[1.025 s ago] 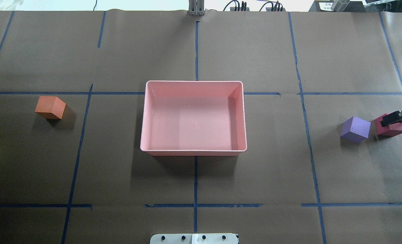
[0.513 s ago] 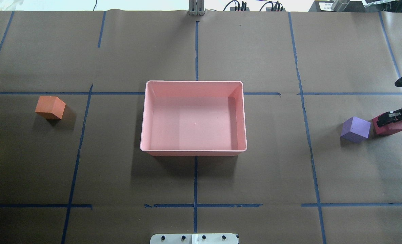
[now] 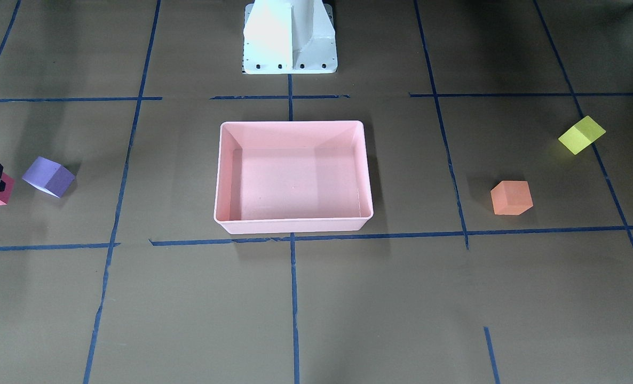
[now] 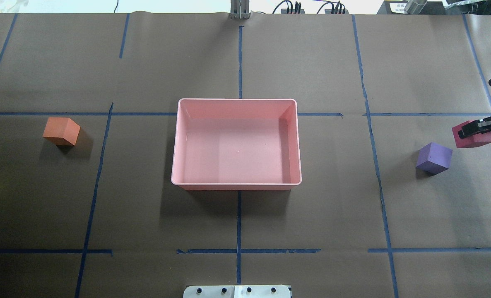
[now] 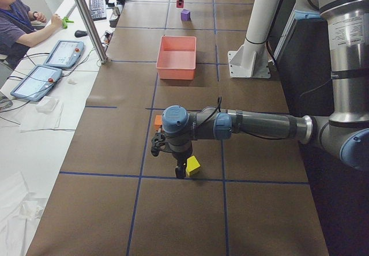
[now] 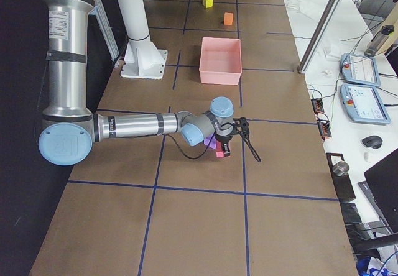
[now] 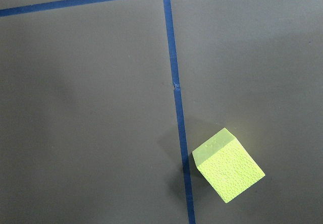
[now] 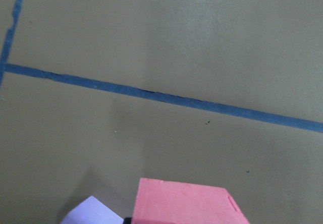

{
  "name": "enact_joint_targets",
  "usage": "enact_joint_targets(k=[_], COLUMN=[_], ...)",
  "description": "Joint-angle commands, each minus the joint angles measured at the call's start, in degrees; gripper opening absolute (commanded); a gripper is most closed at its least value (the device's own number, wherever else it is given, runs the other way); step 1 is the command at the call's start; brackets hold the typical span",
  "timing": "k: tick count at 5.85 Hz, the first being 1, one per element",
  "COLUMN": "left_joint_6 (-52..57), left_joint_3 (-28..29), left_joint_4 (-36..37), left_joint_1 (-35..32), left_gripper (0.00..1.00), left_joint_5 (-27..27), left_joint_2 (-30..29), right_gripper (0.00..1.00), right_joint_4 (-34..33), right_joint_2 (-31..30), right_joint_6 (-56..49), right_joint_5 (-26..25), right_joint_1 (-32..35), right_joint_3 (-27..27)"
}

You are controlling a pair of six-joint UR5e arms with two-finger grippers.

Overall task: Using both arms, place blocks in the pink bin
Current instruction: 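Carry the red block into the pink bin and release it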

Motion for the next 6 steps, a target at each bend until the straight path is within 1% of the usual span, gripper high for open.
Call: enact_joint_targets(k=[1, 2, 3, 4, 5, 6], left_joint_6=[0.0, 0.0, 0.0, 0.0, 0.0, 0.0], left_joint_3=[-0.01, -0.01, -0.09, -0.18, -0.27, -0.36], left_joint_4=[-0.09, -0.09, -0.09, -0.35, -0.35, -0.44], left_joint_1=[0.0, 0.0, 0.0, 0.0, 0.0, 0.0], left_gripper=[1.0, 1.0, 1.0, 1.0, 1.0, 1.0], left_joint_5=[-0.05, -0.05, -0.05, -0.05, -0.05, -0.05], left_joint_2=[-0.09, 0.0, 0.0, -0.09, -0.09, -0.09], right_gripper=[0.09, 0.1, 0.11, 0.11, 0.11, 0.11], right_joint_4=[-8.62, -17.13, -23.3, -25.8, -25.91, -26.0], right_joint_2=[0.49, 4.67, 9.67, 13.63, 17.41, 21.98], right_joint_6=[0.2, 0.38, 4.29, 10.95, 19.8, 30.16], right_joint_5=[2.15, 2.06, 2.15, 1.63, 1.01, -2.82], right_joint_1=[1.86, 1.77, -0.06, -3.73, -8.47, -14.34], right_joint_3=[8.84, 12.64, 14.68, 15.83, 15.93, 15.93])
